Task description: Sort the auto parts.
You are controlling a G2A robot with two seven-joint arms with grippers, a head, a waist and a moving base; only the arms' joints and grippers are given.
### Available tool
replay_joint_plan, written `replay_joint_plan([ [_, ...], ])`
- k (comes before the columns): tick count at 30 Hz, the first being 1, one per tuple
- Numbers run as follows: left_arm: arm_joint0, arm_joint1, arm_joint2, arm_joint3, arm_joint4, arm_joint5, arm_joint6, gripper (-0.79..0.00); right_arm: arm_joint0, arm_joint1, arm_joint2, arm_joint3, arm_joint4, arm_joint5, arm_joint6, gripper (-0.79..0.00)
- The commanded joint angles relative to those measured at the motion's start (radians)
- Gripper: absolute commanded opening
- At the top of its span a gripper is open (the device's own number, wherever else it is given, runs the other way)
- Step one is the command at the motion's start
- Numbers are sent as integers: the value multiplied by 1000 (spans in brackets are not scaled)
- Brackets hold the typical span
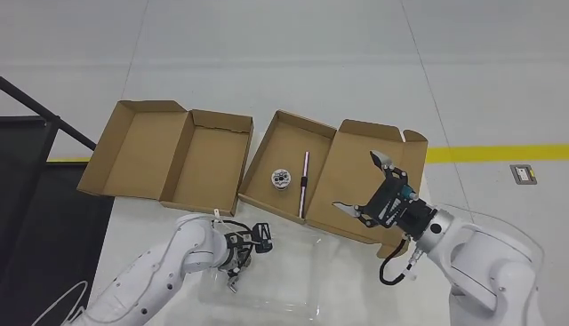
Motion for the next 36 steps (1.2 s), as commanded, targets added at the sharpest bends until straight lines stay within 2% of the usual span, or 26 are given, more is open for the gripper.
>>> replay_joint_plan([
  [1,0,-2,2,1,10,10,0,-437,0,0,0,0,0,0,0,0],
  [6,2,-10,22,-1,43,27,-12,-440,0,0,0,0,0,0,0,0],
  [9,-3,-14,25,9,45,24,-11,-480,0,0,0,0,0,0,0,0],
  [11,-3,-17,25,12,42,26,-8,-560,0,0,0,0,0,0,0,0],
  [12,-3,-17,23,11,40,26,-5,-671,0,0,0,0,0,0,0,0],
  [13,-2,-17,20,10,35,23,-1,-748,0,0,0,0,0,0,0,0],
  [14,-2,-16,17,8,32,20,-1,-785,0,0,0,0,0,0,0,0],
  [21,27,3,-36,-57,11,4,-7,-785,0,0,0,0,0,0,0,0],
  [26,74,44,-151,-140,-59,-57,22,-785,0,0,0,0,0,0,0,0],
  [30,135,85,-288,-211,-95,-82,58,-785,0,0,0,0,0,0,0,0],
  [36,260,138,-505,-322,-44,-83,158,-785,0,0,0,0,0,0,0,0],
])
